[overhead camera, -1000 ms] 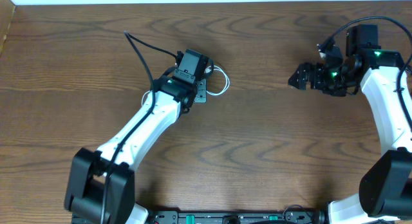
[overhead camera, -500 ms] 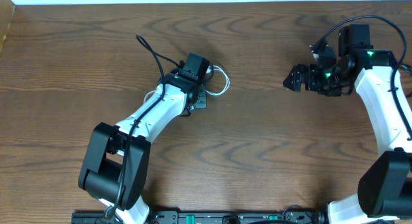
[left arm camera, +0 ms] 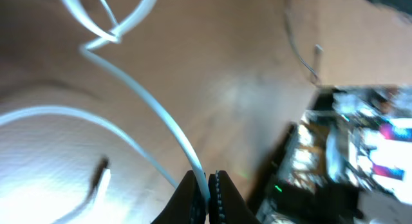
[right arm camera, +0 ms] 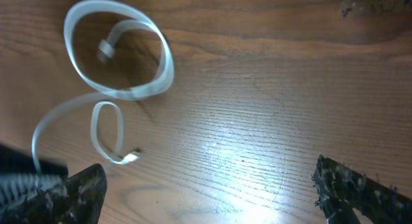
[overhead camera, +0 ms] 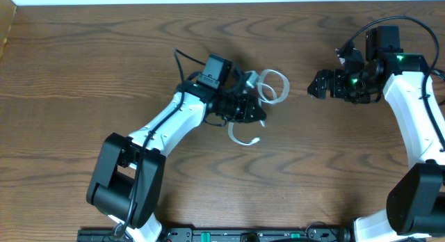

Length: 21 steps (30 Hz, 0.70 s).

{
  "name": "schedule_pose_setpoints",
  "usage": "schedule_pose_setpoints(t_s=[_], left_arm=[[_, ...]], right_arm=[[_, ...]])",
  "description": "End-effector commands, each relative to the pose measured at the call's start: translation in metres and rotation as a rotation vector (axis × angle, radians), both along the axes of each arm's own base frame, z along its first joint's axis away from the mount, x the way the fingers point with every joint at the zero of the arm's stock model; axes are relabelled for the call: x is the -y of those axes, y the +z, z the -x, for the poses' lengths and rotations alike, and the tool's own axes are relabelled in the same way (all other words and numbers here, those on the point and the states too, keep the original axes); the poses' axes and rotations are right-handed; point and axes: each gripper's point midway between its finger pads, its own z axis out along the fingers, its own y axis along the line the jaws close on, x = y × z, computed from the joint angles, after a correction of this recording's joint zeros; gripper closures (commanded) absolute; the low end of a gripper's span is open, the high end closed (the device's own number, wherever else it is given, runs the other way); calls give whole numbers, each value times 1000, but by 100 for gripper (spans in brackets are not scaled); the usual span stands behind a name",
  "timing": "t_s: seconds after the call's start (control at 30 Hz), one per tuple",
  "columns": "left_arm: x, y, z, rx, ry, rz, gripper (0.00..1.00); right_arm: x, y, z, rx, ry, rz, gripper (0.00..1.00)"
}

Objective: Untangle cables

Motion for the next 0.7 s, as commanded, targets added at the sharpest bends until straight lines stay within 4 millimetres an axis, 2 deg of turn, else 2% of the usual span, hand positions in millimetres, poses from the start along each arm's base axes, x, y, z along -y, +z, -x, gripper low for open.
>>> schedule_pose_setpoints(t_s=[0.0,0.2,0.37,0.57,0.63,0.67], left_arm=[[11,13,18,-22,-85,83,93],[4,0,17,-23,-54,3,92],[1,-5,18,-35,-43,-26,92],[0,-5,19,-43,-43,-30,92],[0,-6,20,-48,-43,-33,92],[0,-6,20,-49,-43,-34,92]], right_arm=[[-3,2,0,8,19,11,1],[-5,2,1,4,23,-5,1],[-18,-4,9,-20,56,-19,1],[-38,-30,18,-23,114,-13,1],[-44,-46,21,-13,132,-14,6],[-46,-52,21,-4,138,-14,11]])
